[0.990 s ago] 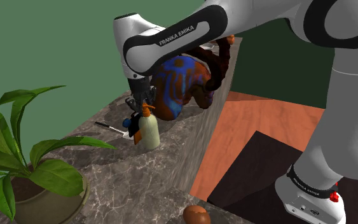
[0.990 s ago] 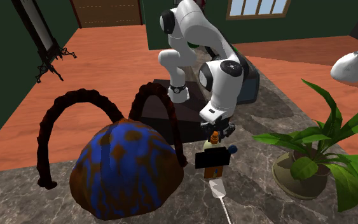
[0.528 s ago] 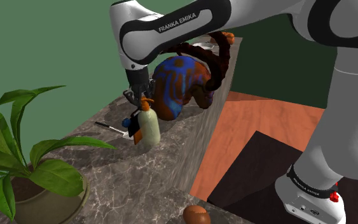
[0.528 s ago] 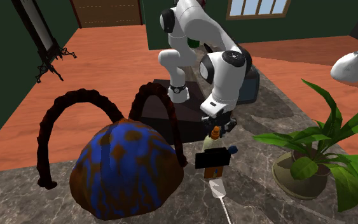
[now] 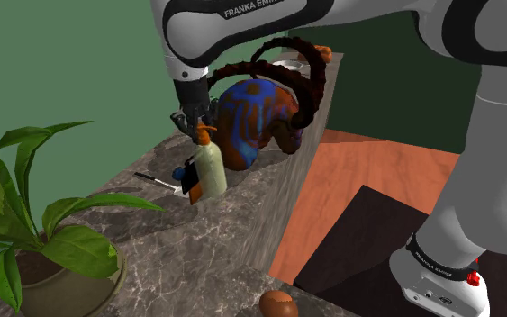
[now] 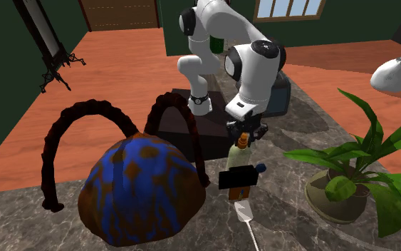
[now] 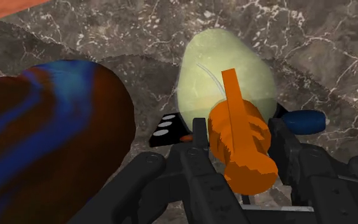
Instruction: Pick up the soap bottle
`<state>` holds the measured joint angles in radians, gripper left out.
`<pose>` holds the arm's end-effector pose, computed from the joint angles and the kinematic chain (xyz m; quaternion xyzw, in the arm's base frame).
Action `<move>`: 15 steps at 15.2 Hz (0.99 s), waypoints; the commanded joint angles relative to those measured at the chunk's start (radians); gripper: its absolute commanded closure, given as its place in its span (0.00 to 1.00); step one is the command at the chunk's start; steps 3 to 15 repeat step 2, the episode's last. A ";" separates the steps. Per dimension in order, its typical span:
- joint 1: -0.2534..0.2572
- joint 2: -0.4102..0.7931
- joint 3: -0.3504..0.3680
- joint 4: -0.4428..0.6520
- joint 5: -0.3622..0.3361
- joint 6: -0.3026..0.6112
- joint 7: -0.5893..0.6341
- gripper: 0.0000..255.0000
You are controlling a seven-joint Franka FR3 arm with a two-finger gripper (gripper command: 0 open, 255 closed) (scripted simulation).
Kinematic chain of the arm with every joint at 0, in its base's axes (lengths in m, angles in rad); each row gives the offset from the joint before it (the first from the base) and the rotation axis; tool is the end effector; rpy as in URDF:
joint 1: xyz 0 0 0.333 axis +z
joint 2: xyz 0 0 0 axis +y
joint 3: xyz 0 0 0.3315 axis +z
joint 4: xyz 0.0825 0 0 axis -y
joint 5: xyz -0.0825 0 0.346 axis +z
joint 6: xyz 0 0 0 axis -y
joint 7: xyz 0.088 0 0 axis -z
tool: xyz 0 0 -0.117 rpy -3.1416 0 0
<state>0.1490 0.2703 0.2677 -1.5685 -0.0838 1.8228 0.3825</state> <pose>0.5662 0.2228 0.5049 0.9997 0.0232 -0.0008 0.0060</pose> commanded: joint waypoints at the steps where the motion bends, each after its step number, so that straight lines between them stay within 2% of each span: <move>1: 0.001 0.002 0.000 0.018 0.000 -0.016 -0.001 1.00; 15: 0.001 0.002 0.000 0.018 0.000 -0.016 -0.001 1.00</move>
